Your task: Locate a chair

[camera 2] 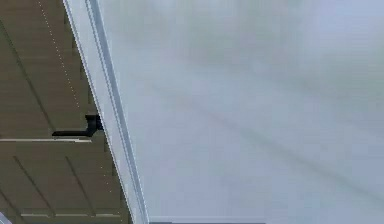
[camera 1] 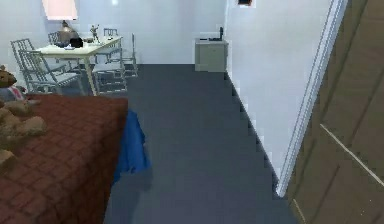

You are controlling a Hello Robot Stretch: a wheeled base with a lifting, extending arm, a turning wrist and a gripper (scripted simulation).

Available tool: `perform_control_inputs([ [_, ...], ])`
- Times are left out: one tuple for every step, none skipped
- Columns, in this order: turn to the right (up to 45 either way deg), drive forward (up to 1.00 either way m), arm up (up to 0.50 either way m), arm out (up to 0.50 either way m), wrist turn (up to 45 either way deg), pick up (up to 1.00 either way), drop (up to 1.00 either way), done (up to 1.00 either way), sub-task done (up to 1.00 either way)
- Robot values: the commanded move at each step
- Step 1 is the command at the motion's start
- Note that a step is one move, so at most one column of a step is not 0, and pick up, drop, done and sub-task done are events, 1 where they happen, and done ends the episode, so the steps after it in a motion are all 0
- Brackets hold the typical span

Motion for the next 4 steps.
perform_control_inputs([
  [0.0, 1.00, 0.00, 0.00, 0.0, 0.00, 0.00, 0.00, 0.00],
  [0.0, 1.00, 0.00, 0.00, 0.0, 0.00, 0.00, 0.00, 0.00],
  [-42.0, 0.00, 0.00, 0.00, 0.0, 0.00, 0.00, 0.00, 0.00],
  [0.0, 0.75, 0.00, 0.00, 0.0, 0.00, 0.00, 0.00, 0.00],
])
